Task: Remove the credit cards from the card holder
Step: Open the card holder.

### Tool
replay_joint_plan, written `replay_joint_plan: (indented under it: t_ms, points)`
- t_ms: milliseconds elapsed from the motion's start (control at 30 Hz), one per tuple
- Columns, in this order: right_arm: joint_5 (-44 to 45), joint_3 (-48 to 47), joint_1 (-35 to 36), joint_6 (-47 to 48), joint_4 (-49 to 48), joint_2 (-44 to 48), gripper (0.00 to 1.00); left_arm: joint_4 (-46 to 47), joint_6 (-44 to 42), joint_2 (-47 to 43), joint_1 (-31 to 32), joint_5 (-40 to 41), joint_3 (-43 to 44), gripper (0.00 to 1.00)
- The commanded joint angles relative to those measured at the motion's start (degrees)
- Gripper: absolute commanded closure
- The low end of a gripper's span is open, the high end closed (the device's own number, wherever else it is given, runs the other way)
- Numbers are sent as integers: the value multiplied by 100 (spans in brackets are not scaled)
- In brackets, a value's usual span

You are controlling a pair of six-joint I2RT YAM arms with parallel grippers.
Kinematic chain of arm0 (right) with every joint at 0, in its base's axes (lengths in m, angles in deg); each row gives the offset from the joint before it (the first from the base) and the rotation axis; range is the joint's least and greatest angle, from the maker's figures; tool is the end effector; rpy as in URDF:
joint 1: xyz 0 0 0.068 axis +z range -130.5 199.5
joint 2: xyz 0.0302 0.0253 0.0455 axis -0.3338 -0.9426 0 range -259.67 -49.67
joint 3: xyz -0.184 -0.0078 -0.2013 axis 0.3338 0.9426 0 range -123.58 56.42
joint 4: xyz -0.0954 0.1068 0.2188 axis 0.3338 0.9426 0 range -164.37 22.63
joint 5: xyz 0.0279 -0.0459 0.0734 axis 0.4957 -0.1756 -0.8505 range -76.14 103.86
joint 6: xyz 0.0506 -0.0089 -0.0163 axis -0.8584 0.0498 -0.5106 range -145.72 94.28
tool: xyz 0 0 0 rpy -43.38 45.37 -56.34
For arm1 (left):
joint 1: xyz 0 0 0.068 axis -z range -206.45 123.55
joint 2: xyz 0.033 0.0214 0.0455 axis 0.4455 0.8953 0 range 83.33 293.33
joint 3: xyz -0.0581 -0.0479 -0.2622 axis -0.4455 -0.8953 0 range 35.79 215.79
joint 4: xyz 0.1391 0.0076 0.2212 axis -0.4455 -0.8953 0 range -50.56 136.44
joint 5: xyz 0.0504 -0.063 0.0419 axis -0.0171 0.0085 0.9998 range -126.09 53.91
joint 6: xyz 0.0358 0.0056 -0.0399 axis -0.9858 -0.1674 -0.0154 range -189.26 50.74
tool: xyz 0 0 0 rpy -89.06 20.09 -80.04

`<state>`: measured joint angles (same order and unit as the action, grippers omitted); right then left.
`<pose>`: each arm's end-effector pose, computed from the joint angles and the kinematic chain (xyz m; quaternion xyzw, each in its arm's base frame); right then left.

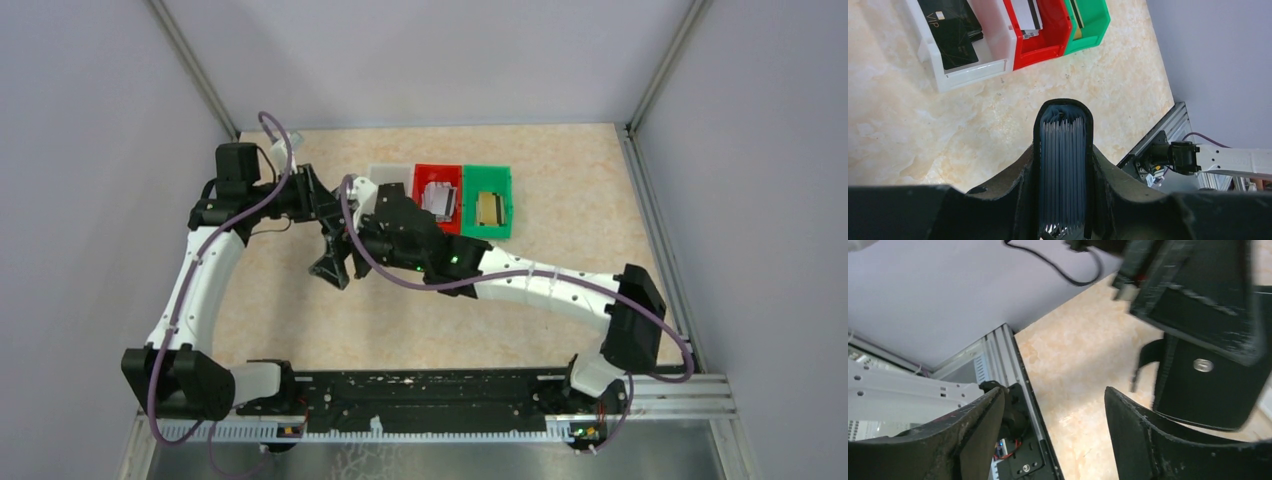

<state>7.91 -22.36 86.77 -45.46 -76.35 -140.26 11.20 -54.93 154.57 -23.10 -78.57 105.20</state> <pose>0.1444 0.3543 0.3675 -0.3384 0.6858 0.4716 0.4391 0.2600 -0.0394 0.3552 0.0809 0.8460 -0.3843 0.3605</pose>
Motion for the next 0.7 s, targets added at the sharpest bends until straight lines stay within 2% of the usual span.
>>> replay_joint_plan:
  t_ms: [0, 100, 233, 433, 667]
  points:
    - [-67, 205, -545, -298, -242, 832, 26, 67, 21, -65, -6, -444, 370, 100]
    - [-41, 783, -971, -598, -462, 1357, 24, 72, -35, -81, -8, -969, 414, 100]
    - [-52, 926, -1378, -660, -59, 1582, 20, 218, -27, -165, -7, -1703, 406, 100]
    - [-1691, 1018, -1908, -933, -213, 1413, 13, 459, 130, -269, -2, -2650, 439, 100]
    - [-3395, 1046, -1993, -1476, -1085, 939, 14, 688, 260, -430, -4, -3468, 432, 100]
